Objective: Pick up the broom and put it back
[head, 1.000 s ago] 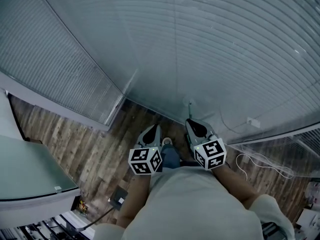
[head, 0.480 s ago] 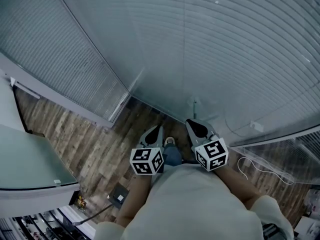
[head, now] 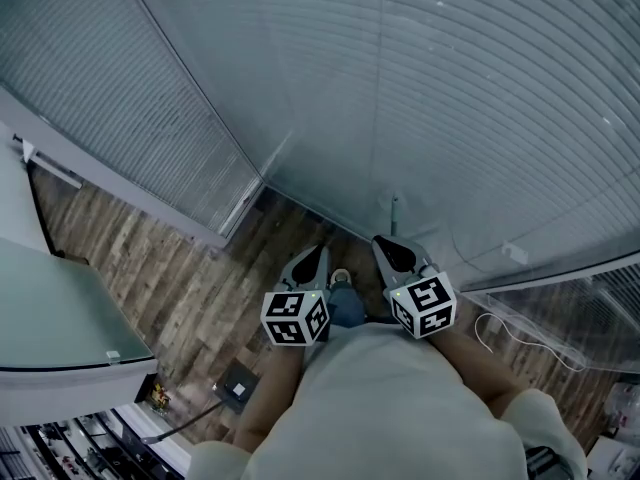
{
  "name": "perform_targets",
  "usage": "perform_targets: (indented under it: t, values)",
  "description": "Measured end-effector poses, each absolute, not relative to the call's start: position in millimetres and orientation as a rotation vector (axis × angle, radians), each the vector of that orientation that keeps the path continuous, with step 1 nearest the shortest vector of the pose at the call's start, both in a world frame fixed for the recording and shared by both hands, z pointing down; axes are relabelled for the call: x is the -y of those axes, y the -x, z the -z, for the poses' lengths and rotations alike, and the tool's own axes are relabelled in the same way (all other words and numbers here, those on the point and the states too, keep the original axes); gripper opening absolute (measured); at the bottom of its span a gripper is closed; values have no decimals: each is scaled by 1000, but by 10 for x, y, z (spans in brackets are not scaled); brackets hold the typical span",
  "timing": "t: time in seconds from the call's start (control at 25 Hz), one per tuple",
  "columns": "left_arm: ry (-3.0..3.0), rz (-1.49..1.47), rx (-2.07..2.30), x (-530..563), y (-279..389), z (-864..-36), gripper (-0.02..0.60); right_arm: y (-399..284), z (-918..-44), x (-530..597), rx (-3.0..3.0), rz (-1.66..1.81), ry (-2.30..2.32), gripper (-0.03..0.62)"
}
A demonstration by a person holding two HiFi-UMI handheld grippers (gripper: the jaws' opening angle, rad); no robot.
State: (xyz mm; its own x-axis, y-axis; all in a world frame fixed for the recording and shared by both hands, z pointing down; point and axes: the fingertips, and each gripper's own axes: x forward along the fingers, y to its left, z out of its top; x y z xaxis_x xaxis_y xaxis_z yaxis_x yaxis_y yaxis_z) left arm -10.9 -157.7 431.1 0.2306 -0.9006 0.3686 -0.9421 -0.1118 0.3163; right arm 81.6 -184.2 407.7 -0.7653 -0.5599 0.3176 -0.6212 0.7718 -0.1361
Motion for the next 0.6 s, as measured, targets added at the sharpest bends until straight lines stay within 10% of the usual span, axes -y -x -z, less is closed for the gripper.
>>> perform_targets:
  t: [0.6]
  values:
    - [-2017, -97, 1703, 1544, 221, -4294, 6, -681, -4068, 1853, 2719, -360, -909, 5]
